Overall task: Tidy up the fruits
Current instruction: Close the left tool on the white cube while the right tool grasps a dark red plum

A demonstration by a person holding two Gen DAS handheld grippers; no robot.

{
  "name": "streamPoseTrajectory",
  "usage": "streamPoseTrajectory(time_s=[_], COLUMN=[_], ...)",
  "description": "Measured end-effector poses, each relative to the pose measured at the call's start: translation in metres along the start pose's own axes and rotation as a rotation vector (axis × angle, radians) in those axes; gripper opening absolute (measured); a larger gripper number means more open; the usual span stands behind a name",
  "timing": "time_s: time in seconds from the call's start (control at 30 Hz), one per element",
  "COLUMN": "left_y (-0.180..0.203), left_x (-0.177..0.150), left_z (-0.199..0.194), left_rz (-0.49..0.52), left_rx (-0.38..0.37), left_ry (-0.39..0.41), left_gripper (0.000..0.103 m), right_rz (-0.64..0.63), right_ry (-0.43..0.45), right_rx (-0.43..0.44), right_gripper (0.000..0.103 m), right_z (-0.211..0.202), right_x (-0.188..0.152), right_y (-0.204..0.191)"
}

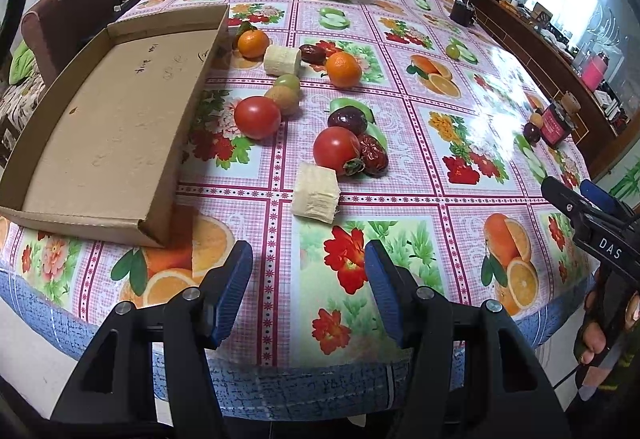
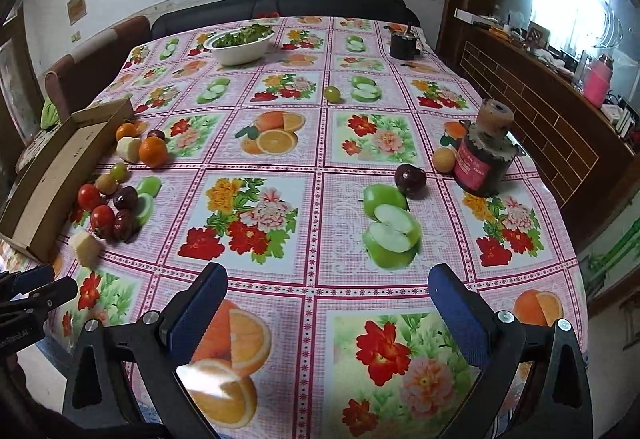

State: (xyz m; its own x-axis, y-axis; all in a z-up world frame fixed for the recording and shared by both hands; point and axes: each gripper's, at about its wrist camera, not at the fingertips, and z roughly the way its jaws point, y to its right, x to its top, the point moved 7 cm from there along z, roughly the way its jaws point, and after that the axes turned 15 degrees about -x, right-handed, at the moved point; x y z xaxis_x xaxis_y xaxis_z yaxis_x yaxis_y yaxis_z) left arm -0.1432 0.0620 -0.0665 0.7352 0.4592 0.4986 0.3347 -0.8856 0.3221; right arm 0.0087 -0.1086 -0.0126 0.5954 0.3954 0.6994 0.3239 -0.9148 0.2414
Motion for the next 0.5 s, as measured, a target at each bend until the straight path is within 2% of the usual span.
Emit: streamPoseTrajectory(time_s=[0.2, 0.33, 0.5], left_y=[0.0, -0.003, -0.007], left_x=[0.004, 0.009, 0.013], left_z=[0.005, 0.008, 0.016], left_rz=[0.004, 0.002, -0.003], left_rx=[0.016, 0.021, 0.023], left_ry=[-0.011, -0.014, -0.025], left_gripper=[0.057, 0.057, 0.057], right_rz=[0.006, 0.047, 0.145], right_ry=[0.001, 0.01, -0.016], right_rx=[0.029, 0.028, 0.076], right_gripper=[0.101, 0.101, 0.093], right_z=[0.008, 0.017, 0.038], right_x=[0.0, 0.004, 0.011], right_y=[0.004, 0.021, 0.047])
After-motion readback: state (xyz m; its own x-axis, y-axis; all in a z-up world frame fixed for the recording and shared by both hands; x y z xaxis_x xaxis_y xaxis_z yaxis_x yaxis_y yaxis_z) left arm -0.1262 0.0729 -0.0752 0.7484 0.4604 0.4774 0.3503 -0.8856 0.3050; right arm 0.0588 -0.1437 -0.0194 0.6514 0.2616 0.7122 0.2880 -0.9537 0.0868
